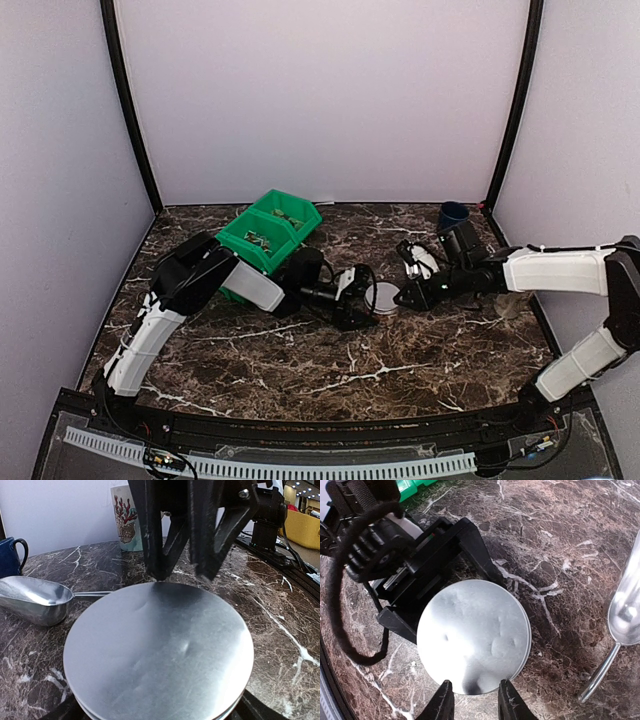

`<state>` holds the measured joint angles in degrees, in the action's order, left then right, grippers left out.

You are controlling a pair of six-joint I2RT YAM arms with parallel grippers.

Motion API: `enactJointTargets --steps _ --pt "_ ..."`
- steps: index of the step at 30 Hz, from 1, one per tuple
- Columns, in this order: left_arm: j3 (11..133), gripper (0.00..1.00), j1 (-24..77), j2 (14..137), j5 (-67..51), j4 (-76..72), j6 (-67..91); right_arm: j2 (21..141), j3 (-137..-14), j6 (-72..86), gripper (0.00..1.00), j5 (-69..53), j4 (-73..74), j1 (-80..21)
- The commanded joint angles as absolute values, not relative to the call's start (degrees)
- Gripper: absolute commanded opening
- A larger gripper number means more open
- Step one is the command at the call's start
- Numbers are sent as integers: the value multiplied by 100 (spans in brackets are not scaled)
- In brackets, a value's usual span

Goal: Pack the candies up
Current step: Rotate the bottle lid from the packing bottle.

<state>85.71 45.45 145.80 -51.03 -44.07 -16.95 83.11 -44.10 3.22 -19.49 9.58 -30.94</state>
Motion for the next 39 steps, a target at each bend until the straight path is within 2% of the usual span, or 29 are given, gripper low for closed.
enactJointTargets --steps 1,4,10,16,30,39 --pt "8073 84 4624 15636 -3878 -3050 -2539 8013 -4613 291 34 -1781 1012 -3119" --pt "8061 84 4623 15624 -3869 -3059 -2548 8282 -5009 209 38 -1762 907 -3055" --pt "7994 84 4624 15612 -3736 -3145 -2571 9630 -6058 -62 34 -2256 1059 -3027" --pt "7965 84 4623 15610 -3706 -3145 -2602 10164 -6358 -20 33 -2725 896 -2907" --pt "8043 84 4627 15671 -3616 -3094 -2610 9674 -5549 115 24 -2955 894 -2792" --pt "8067 83 4623 15680 -3611 -3077 -2615 9179 -4942 192 24 -3008 1001 -2795"
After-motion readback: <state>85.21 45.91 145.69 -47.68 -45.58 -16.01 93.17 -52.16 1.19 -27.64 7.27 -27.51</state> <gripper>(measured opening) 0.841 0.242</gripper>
